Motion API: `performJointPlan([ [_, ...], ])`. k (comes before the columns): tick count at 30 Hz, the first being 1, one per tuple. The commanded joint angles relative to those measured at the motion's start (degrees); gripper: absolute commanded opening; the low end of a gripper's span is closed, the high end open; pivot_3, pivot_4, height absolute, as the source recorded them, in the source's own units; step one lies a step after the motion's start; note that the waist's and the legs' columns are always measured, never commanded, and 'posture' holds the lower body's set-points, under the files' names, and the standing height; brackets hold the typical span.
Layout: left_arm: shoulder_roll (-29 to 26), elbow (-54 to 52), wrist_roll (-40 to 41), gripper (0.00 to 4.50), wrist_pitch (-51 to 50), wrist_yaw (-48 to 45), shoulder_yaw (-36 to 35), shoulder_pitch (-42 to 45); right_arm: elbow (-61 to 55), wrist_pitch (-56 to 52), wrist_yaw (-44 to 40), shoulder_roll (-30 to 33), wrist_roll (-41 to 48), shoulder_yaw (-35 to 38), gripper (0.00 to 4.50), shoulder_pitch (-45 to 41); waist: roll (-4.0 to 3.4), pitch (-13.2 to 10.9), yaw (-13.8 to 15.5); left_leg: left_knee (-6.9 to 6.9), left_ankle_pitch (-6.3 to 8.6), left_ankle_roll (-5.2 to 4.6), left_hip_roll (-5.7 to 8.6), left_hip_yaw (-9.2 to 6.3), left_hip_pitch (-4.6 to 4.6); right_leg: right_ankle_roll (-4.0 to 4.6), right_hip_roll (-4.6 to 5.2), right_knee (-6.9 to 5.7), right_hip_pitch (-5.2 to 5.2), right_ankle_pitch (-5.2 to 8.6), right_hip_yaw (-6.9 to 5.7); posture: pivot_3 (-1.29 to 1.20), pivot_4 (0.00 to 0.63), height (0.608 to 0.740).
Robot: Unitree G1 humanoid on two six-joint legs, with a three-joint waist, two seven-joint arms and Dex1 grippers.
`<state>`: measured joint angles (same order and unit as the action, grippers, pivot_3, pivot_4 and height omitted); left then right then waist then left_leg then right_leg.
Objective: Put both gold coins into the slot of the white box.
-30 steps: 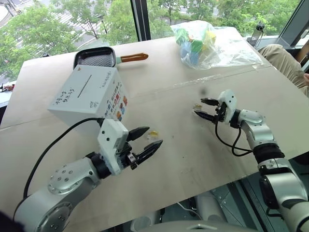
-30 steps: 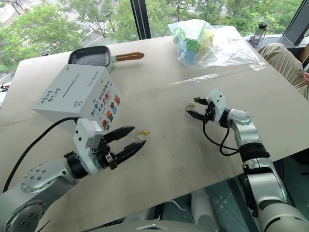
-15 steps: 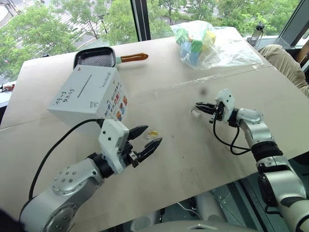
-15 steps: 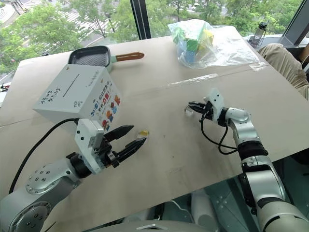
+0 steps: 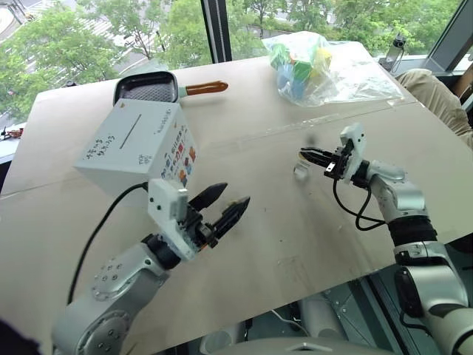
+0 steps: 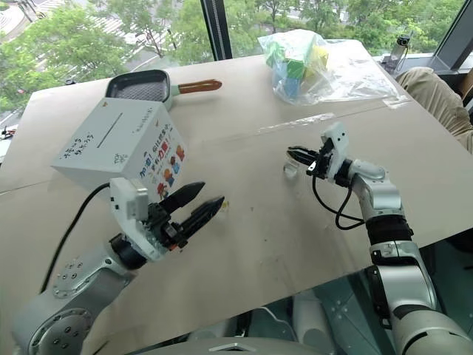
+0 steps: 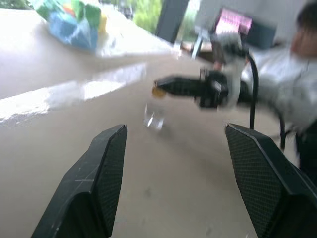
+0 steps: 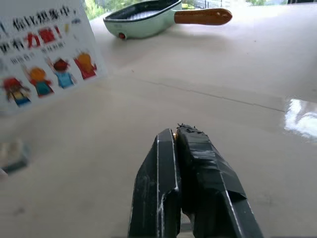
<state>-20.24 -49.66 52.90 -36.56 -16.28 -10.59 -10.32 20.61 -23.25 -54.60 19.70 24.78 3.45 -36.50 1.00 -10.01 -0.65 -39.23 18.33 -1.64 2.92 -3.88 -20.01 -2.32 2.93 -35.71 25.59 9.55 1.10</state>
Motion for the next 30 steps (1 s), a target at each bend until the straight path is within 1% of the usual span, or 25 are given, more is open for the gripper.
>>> performJointPlan([
  [1,7.28,1.59,7.36,3.19,3.85,4.11,1.74,0.87,-12.35,-16.82,5.2,-3.26,13.84,4.78,0.05,2.01,0.0,0.0,-0.02,0.0,0.0,0.0,0.0,-0.03,-0.02,0.0,0.0,0.0,0.0,0.0,0.01,0.0,0.15,0.721],
  [2,10.16,2.59,10.31,3.19,5.39,4.81,1.59,1.56,-15.12,-21.78,7.54,-4.99,18.88,6.49,0.05,2.44,-0.01,0.0,-0.02,-0.01,0.0,0.0,0.0,-0.07,-0.03,0.0,0.01,-0.02,0.01,0.0,0.02,0.0,0.15,0.721],
  [5,14.88,5.38,18.04,3.19,8.27,5.84,0.6,3.28,-21.23,-32.25,14.38,-9.49,31.24,10.34,0.05,3.05,-0.01,0.0,-0.02,-0.03,0.0,0.0,0.01,-0.17,-0.07,0.0,0.01,-0.03,0.01,0.0,0.0,0.0,0.15,0.721],
  [9,16.18,9.0,23.83,3.19,9.67,5.2,0.31,4.84,-25.24,-39.48,23.51,-14.58,44.0,12.92,0.05,3.25,-0.02,0.01,-0.02,-0.04,0.01,-0.02,0.02,-0.23,-0.08,0.0,0.0,-0.04,0.01,0.0,-0.12,0.0,0.15,0.721],
  [11,15.79,10.47,25.61,3.19,9.38,3.86,1.01,5.21,-26.11,-41.05,26.64,-16.18,47.96,12.85,0.05,3.3,-0.02,0.01,-0.08,-0.05,0.01,-0.02,0.05,-0.22,-0.09,0.0,-0.02,-0.04,0.01,0.0,-0.18,0.0,0.15,0.721],
  [14,14.47,11.33,25.44,3.19,8.22,2.13,3.08,6.01,-26.5,-42.01,30.34,-17.61,53.29,12.7,0.05,3.06,-0.02,0.01,-0.08,-0.06,0.01,-0.02,0.09,-0.2,-0.09,0.0,-0.06,-0.03,0.01,0.0,-0.18,0.0,0.15,0.721],
  [17,14.39,11.72,24.97,3.19,8.3,1.23,4.83,6.56,-27.13,-42.5,32.08,-17.96,56.97,11.63,0.05,3.71,-0.02,0.01,-0.11,-0.06,0.0,-0.03,0.11,-0.2,-0.09,0.0,-0.21,-0.03,0.01,0.0,-0.19,0.0,0.15,0.721],
  [18,14.56,11.43,24.95,2.68,8.44,1.07,5.52,6.85,-27.65,-42.6,32.42,-18.35,57.42,10.57,0.0,4.25,-0.02,0.01,-0.13,-0.06,0.0,-0.03,0.11,-0.2,-0.09,0.0,-0.22,-0.03,0.0,0.0,-0.18,0.0,0.15,0.721],
  [19,14.66,11.07,24.84,2.44,8.66,0.91,6.04,7.02,-28.09,-42.61,32.76,-18.66,57.95,9.69,0.0,4.7,-0.02,0.01,-0.14,-0.06,0.0,-0.03,0.12,-0.2,-0.09,0.0,-0.22,-0.03,0.01,0.01,-0.18,0.0,0.15,0.721],
  [30,12.98,10.99,25.24,2.44,9.22,0.16,7.02,7.35,-29.51,-39.91,32.31,-18.22,58.2,5.41,0.0,6.26,-0.03,0.02,-0.24,-0.06,0.0,-0.03,0.07,-0.2,-0.09,0.0,-0.28,-0.03,0.01,0.01,-0.18,0.0,0.15,0.721],
])
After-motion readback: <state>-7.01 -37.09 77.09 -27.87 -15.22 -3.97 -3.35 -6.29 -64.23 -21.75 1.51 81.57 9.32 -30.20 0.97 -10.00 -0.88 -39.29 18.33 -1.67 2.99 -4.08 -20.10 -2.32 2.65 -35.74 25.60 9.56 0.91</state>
